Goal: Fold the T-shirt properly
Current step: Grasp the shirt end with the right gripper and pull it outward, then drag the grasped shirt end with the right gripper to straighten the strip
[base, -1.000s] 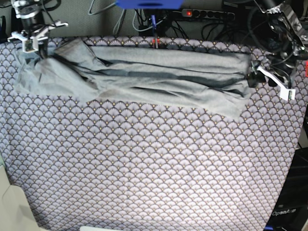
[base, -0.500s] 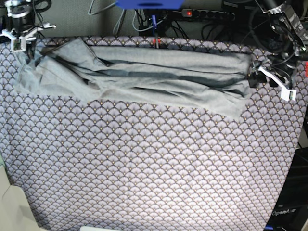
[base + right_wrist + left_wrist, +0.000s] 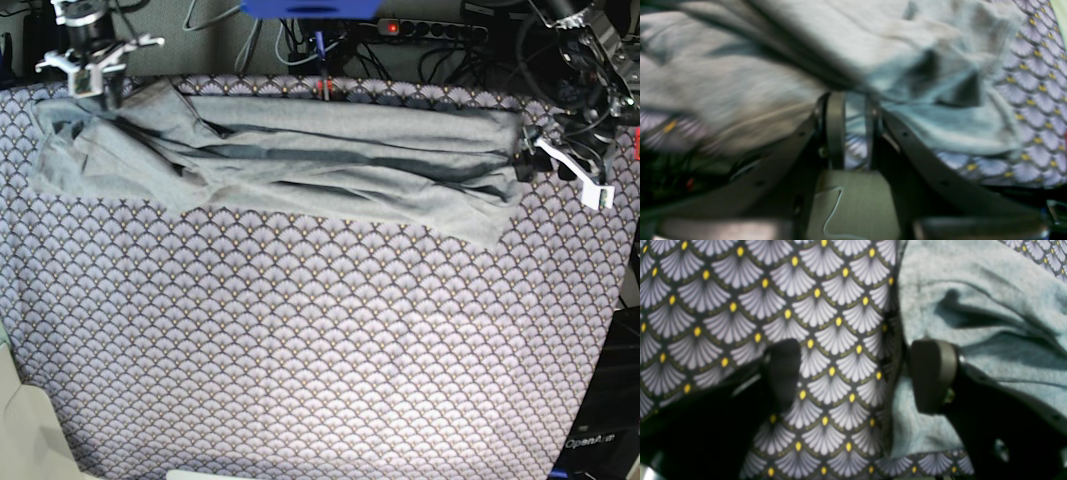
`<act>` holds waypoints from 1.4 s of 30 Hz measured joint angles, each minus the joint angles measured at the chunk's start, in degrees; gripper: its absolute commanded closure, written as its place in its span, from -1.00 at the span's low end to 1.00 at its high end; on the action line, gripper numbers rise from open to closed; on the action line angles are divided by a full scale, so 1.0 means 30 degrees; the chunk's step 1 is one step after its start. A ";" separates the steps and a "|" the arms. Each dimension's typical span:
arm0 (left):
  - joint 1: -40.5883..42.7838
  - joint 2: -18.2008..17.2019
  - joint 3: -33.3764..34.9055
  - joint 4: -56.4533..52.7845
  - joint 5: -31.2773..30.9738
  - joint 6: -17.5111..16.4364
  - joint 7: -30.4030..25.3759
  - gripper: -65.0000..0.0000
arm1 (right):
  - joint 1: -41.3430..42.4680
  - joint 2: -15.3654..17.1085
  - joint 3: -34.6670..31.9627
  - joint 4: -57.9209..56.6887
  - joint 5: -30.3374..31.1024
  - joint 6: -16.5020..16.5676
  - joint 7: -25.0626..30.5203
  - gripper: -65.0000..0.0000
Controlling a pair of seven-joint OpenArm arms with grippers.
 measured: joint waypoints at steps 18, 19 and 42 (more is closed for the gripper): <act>0.0000 -0.0044 0.0022 0.0000 0.0015 0.0000 0.0007 -0.54 | -0.1333 -0.0051 -0.2390 -0.1209 -0.1399 0.0051 0.2798 0.60; 0.0000 -0.0044 0.0022 0.0000 0.0007 0.0000 0.0007 -0.54 | -0.1209 -0.0051 -0.2390 -0.1355 -0.2040 0.0058 0.2696 0.60; -0.0007 0.0022 0.0022 0.0000 0.0007 0.0000 0.0000 -0.54 | 0.0146 -0.0044 -0.2346 -0.2718 -0.2492 -0.0015 0.3395 0.61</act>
